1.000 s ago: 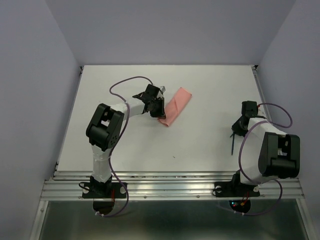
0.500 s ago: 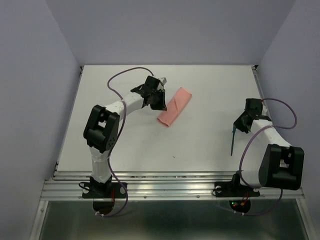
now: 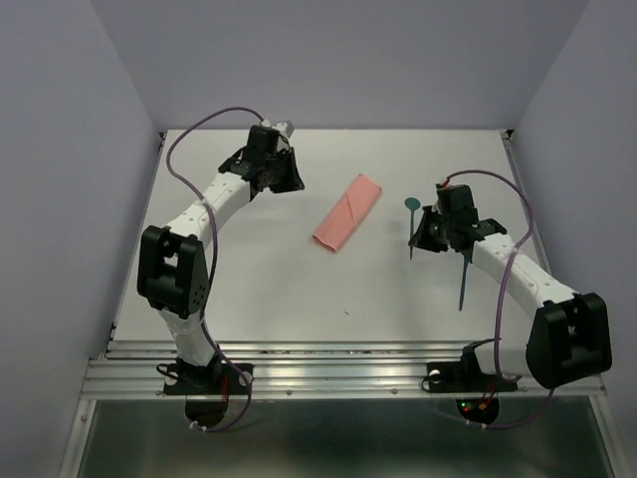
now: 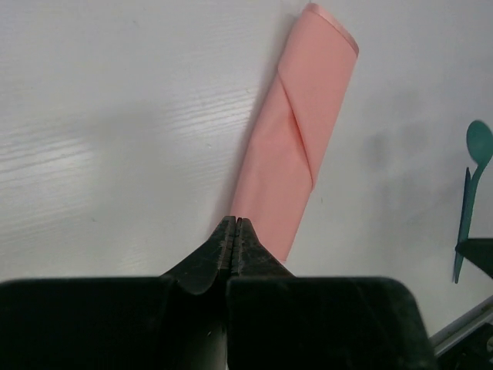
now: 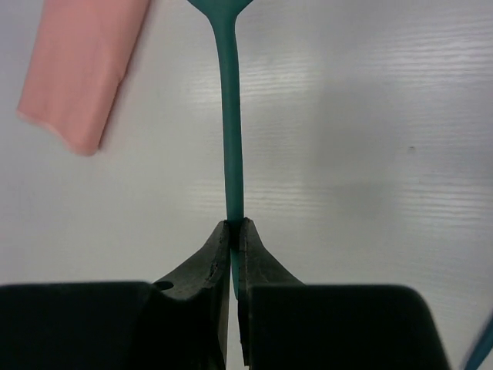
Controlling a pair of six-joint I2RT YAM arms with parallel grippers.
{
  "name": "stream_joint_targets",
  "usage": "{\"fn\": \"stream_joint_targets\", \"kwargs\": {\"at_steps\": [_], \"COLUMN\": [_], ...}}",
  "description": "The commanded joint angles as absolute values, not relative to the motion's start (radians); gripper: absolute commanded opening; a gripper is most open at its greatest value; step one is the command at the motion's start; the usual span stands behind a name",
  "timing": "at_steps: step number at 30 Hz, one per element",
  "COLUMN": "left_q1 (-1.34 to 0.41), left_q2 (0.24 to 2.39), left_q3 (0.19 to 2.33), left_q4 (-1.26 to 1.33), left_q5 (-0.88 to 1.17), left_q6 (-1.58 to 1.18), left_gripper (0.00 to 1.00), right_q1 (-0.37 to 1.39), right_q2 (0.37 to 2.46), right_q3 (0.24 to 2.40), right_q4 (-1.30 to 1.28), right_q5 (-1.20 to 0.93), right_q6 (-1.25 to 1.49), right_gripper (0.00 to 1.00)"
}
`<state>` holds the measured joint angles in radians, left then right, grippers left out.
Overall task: Fold the napkin into a case and place the utensils inside
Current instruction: Move the spoon to the center of the board.
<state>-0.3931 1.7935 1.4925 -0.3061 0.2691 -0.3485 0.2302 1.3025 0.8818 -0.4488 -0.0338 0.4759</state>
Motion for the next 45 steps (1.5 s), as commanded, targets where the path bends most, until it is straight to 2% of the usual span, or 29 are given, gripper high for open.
{"fn": "stream_joint_targets", "kwargs": {"at_steps": [1,5,11,18,20,22,23,24,26,27,31,34,44,45], "left_q1": [-0.361,-0.334,-0.328,-0.328,-0.328,-0.328,-0.328,-0.328,-0.331,-0.334,-0.35,-0.351,-0.351,-0.351], "left_q2": [1.668,1.635,1.635,1.626,1.631,1.64,1.653,1.658,1.666,1.666,1.643,1.62,1.572,1.568], "left_q3": [1.468,1.45,1.448,1.431,1.42,1.41,1.407,1.401,1.381,1.371,1.307,1.269,1.203,1.203], "left_q4": [-0.316,-0.293,-0.293,-0.311,-0.307,-0.301,-0.299,-0.29,-0.279,-0.276,-0.264,-0.252,-0.248,-0.259], "left_q5": [0.223,0.207,0.213,0.201,0.221,0.238,0.254,0.262,0.282,0.282,0.23,0.227,0.181,0.167], "left_q6": [-0.337,-0.348,-0.357,-0.361,-0.364,-0.373,-0.374,-0.38,-0.383,-0.383,-0.379,-0.374,-0.376,-0.38], "left_gripper": [0.07,0.07,0.08,0.1,0.16,0.17,0.17,0.17,0.18,0.18,0.18,0.19,0.19,0.25], "right_q1": [0.296,0.457,0.707,0.87,0.879,0.879,0.879,0.879,0.879,0.879,0.879,0.879,0.87,0.87], "right_q2": [1.241,1.278,1.436,1.604,1.612,1.615,1.612,1.609,1.606,1.606,1.534,1.513,1.706,1.732], "right_q3": [0.888,0.919,0.979,1.074,1.077,1.072,1.069,1.065,1.052,1.052,1.023,1.005,1.077,1.08], "right_q4": [-0.446,-0.521,-0.568,-0.588,-0.584,-0.575,-0.569,-0.558,-0.554,-0.551,-0.517,-0.479,-0.319,-0.296], "right_q5": [-0.374,-0.508,-0.388,-0.059,0.038,0.101,0.118,0.132,0.182,0.207,0.304,0.265,0.252,0.245], "right_q6": [0.362,0.244,0.172,0.138,0.126,0.117,0.111,0.107,0.098,0.097,0.132,0.153,0.186,0.184], "right_gripper": [0.01,0.01,0.01,0.01,0.01,0.15,0.35,0.44,0.57,0.58,0.58,0.57,0.57,0.56]}}
